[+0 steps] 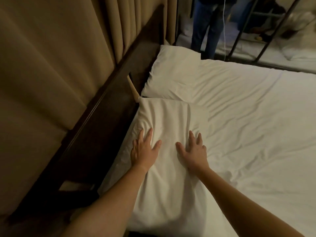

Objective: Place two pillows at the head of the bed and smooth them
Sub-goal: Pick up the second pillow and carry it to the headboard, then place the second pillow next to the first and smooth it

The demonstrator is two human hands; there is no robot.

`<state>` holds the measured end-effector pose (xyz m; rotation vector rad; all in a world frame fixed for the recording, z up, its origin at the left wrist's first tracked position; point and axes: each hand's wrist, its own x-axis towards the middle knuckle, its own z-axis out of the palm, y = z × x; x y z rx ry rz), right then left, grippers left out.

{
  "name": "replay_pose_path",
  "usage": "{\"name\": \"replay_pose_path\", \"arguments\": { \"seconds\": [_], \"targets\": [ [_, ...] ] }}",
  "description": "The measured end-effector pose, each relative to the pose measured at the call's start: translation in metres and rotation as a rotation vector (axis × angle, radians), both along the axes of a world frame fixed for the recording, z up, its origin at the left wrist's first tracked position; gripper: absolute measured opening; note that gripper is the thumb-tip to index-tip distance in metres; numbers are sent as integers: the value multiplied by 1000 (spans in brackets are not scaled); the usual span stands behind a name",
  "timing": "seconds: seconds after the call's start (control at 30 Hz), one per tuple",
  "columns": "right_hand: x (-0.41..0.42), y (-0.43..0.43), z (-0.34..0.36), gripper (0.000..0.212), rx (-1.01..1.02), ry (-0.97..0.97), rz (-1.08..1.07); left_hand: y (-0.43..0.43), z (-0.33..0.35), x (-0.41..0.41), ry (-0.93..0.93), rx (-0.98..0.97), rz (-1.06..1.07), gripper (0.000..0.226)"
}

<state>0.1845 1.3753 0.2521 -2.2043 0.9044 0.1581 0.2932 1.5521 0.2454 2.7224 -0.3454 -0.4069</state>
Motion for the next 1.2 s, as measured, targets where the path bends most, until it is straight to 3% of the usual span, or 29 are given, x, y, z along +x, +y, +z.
{"name": "replay_pose_path", "arguments": {
  "seconds": [0.4, 0.93, 1.2],
  "targets": [
    [100, 71, -81, 89, 39, 42, -212, 50, -89, 132, 63, -6, -182, 74],
    [146, 94, -166, 83, 43, -64, -194, 93, -193, 180, -104, -132, -122, 67],
    [151, 67, -200, 84, 37, 268, -68, 99, -222, 185, 145, 92, -137, 75]
  ]
}}
